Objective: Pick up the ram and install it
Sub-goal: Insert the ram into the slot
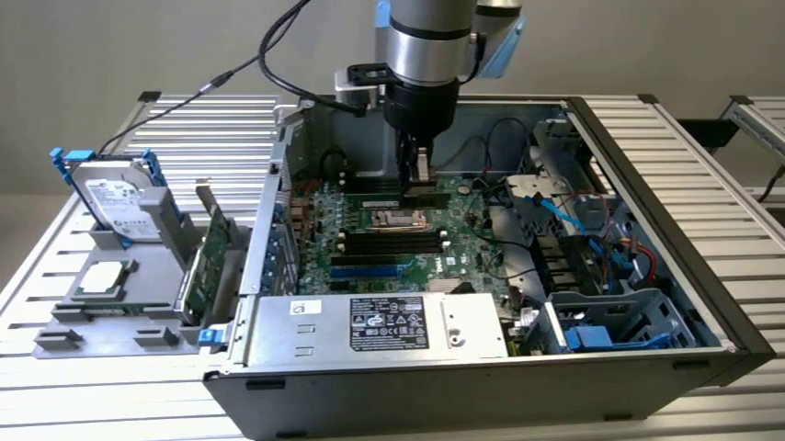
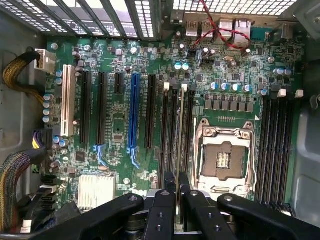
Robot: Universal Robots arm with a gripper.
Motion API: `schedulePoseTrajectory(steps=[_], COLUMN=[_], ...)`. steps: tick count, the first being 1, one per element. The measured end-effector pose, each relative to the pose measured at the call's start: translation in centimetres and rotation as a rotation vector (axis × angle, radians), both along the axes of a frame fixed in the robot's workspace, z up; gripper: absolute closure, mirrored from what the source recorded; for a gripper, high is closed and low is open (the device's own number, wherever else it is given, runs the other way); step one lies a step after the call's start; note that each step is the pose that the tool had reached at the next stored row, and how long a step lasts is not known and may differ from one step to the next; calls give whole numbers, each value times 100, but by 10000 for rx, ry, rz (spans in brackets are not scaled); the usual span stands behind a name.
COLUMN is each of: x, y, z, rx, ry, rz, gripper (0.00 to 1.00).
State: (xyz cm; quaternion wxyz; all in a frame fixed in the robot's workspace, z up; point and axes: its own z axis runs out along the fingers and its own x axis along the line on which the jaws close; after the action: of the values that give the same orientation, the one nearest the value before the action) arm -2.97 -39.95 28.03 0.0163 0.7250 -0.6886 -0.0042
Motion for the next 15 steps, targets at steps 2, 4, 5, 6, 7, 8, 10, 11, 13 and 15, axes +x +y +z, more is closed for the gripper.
schedulePoseTrajectory(steps=[2, 4, 5, 6, 7, 8, 10, 11, 13, 15], x=[0, 0, 0, 0, 0, 0, 0, -1, -1, -2], y=[-2, -4, -5, -6, -8, -9, -13, -16, -20, -22], z=[-34, -68, -84, -99, -114, -129, -157, -170, -198, -231], rx=[-33, -61, -77, -93, -113, -133, -173, -197, -239, -271], ry=[-2, -5, -6, -6, -6, -7, -7, -6, -7, -8], rz=[-2, -4, -5, -5, -5, -7, -8, -9, -10, -15], gripper=[86, 86, 86, 86, 86, 86, 86, 86, 86, 86])
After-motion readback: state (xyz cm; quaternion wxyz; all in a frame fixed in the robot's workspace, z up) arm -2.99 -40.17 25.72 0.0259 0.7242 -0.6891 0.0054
